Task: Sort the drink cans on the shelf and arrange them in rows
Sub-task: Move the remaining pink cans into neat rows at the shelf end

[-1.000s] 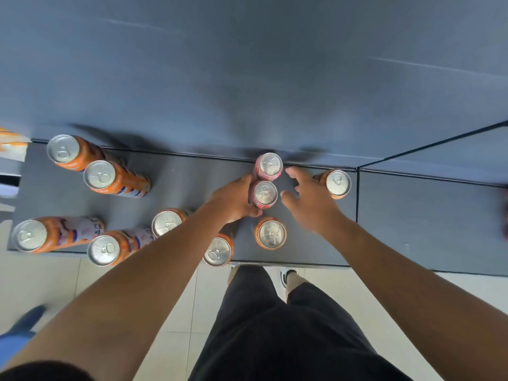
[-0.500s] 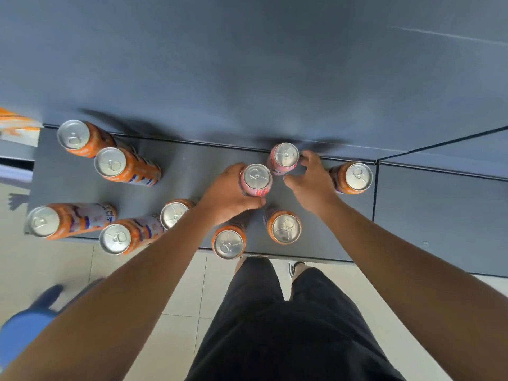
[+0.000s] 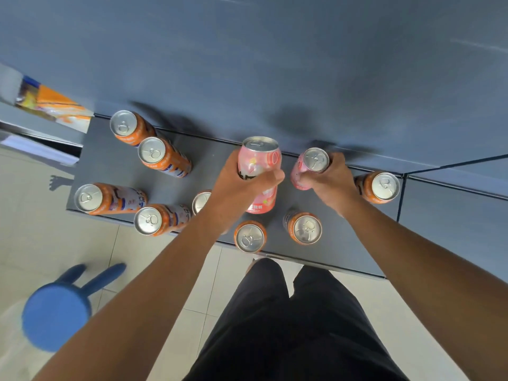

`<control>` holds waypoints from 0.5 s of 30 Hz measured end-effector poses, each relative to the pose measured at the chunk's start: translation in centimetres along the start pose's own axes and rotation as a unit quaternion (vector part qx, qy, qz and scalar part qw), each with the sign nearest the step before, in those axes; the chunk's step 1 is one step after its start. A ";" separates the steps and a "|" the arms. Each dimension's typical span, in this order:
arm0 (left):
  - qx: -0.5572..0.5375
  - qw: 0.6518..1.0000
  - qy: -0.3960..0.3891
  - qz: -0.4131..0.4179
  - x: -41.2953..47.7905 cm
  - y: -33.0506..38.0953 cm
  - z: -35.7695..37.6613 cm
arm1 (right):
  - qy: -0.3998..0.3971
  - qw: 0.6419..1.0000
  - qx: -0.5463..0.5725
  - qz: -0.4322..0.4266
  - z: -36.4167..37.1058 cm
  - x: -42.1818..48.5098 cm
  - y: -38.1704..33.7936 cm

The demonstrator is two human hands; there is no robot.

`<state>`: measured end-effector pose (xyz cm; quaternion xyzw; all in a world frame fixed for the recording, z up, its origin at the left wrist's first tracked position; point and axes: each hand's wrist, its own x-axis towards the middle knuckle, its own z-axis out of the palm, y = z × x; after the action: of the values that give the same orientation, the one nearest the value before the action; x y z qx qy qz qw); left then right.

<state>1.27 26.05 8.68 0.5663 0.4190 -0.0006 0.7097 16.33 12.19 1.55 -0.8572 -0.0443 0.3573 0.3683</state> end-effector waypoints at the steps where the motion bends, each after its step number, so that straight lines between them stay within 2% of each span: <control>1: -0.005 1.000 -0.016 -0.002 -0.5 0.4 -0.1 | 0.002 1.000 0.020 -0.007 -0.4 -0.7 -0.3; 8: 0.009 0.993 -0.116 -0.007 -3.5 3.0 -0.7 | 0.004 0.992 0.117 -0.049 -3.1 -5.8 -2.8; 11: 0.011 0.992 -0.128 -0.018 -4.4 4.1 -0.7 | 0.012 0.977 0.208 -0.041 -4.2 -8.1 -4.1; 15: 0.013 0.983 -0.180 -0.008 -5.3 5.7 -0.9 | -0.033 0.945 0.327 0.002 -5.8 -11.4 -5.0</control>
<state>-0.02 26.33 16.44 0.5629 0.2885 -0.1142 0.7661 12.55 8.49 14.18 -0.6775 0.0642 0.3811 0.6259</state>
